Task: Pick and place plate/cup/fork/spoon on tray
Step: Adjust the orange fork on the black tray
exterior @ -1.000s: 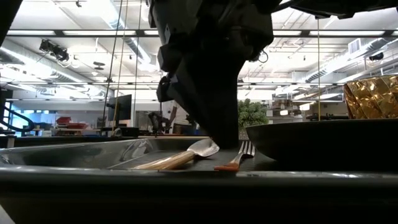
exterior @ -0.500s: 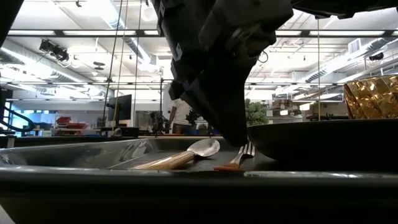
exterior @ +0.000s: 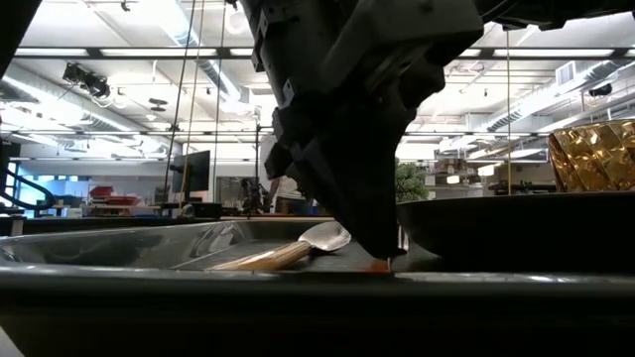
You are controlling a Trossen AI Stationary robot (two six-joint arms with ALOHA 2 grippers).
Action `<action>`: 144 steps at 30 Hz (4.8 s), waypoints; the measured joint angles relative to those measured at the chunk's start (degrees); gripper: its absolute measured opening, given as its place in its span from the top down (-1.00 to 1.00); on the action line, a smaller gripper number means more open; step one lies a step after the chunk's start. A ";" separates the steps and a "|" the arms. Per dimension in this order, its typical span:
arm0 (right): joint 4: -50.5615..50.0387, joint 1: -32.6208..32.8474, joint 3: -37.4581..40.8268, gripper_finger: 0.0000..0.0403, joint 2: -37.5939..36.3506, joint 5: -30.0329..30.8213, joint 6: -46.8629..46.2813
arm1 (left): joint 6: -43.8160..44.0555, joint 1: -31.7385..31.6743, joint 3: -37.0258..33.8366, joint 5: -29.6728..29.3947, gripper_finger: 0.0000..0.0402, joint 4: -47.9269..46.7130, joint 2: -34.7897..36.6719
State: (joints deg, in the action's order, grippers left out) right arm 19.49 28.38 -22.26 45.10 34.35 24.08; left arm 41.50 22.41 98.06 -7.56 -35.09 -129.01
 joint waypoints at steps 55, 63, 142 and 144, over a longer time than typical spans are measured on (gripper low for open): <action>0.17 0.00 0.00 0.68 0.00 -0.02 0.04 | -5.36 0.07 -0.15 -0.39 0.80 4.63 -0.22; 0.17 0.00 0.00 0.68 0.00 -0.02 0.04 | -5.01 -0.38 -0.15 -3.40 0.80 4.89 -0.22; 0.59 0.00 0.00 0.68 0.00 -0.82 0.02 | -1.64 -10.42 -0.19 -17.37 0.80 -6.07 1.98; 0.61 0.00 0.00 0.68 0.00 -0.83 0.02 | -1.69 -11.08 -0.18 -15.83 0.80 -6.28 1.73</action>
State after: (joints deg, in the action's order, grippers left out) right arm 20.10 28.38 -22.26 45.10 33.52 24.10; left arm 39.81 11.33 97.88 -23.39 -41.37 -127.29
